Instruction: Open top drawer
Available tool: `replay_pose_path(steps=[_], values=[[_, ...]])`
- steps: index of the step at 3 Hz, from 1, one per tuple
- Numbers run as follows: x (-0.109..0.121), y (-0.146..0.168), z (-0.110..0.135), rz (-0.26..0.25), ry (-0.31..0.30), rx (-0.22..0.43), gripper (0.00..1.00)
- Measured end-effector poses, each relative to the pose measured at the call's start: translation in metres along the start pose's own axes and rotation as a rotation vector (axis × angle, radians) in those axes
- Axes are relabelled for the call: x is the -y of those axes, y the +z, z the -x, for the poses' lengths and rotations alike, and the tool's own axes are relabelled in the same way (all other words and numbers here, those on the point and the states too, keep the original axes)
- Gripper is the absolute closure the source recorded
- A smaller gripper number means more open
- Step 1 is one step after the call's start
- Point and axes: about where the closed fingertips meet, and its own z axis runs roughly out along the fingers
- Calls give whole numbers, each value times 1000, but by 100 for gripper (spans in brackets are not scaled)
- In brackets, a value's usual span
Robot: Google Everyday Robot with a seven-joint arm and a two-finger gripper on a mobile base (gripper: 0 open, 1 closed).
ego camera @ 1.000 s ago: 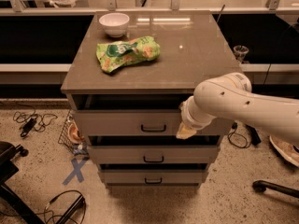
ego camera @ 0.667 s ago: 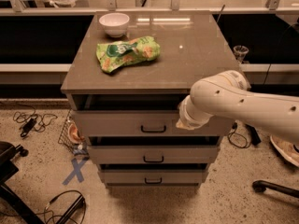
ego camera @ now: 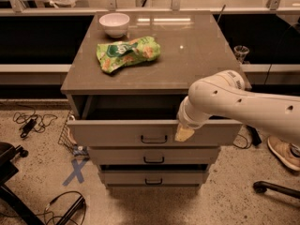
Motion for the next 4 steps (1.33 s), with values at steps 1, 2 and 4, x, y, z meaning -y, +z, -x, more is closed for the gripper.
replay_pose_path(steps=[1, 2, 4], values=[[0, -1, 0, 0, 0, 0, 35], [-27, -14, -4, 30, 8, 18, 58], [-62, -40, -9, 73, 26, 30, 100]])
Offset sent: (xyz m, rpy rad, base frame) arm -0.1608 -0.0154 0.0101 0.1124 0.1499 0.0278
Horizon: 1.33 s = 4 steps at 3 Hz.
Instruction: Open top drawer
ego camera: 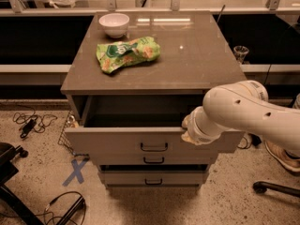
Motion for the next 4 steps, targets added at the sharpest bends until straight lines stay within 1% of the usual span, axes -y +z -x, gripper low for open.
replay_pose_path(steps=[2, 3, 4], values=[[2, -9, 2, 0, 0, 0, 100], [3, -11, 3, 0, 0, 0, 83], [3, -12, 4, -1, -2, -1, 59]])
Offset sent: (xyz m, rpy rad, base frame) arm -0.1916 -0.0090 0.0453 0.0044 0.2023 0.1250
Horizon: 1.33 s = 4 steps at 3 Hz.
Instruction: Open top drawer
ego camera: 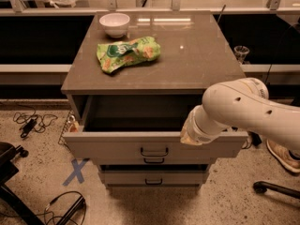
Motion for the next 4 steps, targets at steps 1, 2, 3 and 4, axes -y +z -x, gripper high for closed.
replay_pose_path(steps=[1, 2, 3, 4], values=[[0, -1, 0, -1, -2, 0, 36], [1, -6, -2, -23, 12, 8, 37], [13, -49, -23, -90, 51, -58, 59], [13, -53, -19, -101, 45, -61, 49]])
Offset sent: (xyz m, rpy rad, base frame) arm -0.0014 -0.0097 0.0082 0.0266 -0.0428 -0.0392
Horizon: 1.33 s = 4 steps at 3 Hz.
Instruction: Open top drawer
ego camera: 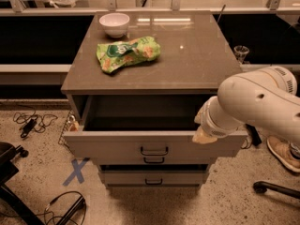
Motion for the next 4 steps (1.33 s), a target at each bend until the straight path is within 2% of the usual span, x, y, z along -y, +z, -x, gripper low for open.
replay_pose_path(steps=[1, 2, 4], values=[[4, 7, 6, -15, -1, 7, 27], [8, 44, 35, 22, -51, 60, 36], [-19, 97, 61, 135, -64, 115, 82]])
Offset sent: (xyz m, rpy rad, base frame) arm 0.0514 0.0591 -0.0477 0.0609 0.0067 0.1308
